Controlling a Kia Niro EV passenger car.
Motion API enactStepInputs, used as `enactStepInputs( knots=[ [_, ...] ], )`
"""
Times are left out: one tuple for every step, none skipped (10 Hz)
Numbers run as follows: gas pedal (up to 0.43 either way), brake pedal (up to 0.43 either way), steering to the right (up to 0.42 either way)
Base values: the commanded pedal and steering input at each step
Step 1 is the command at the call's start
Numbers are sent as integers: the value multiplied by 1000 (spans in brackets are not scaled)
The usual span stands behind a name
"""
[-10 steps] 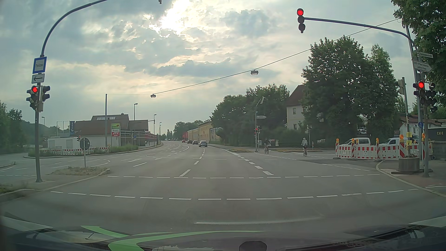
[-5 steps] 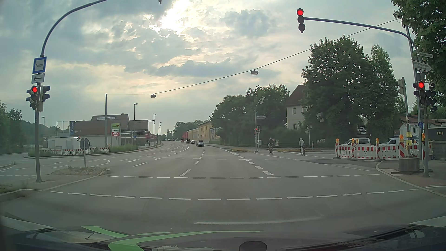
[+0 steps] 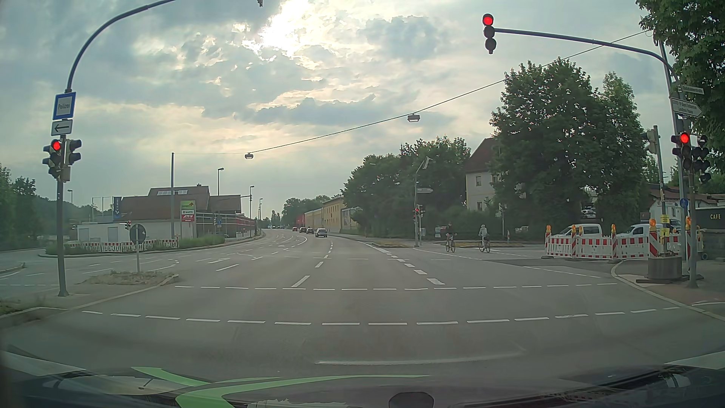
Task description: Follow the waypoints while adhering to traffic rules and regulations
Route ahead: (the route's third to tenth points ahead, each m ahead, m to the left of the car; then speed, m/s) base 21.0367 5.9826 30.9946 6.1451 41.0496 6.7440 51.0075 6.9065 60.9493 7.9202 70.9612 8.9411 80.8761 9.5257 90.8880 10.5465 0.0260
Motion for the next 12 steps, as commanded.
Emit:
enactStepInputs(
  knots=[
    [0,262,-4],
    [0,256,-3],
    [0,256,-3],
    [0,262,-3],
    [0,262,-3],
    [0,256,-3],
    [0,256,-3],
    [0,256,-3],
    [0,256,-2],
    [0,262,-2],
    [0,256,-2],
    [0,256,-2]
  ],
)
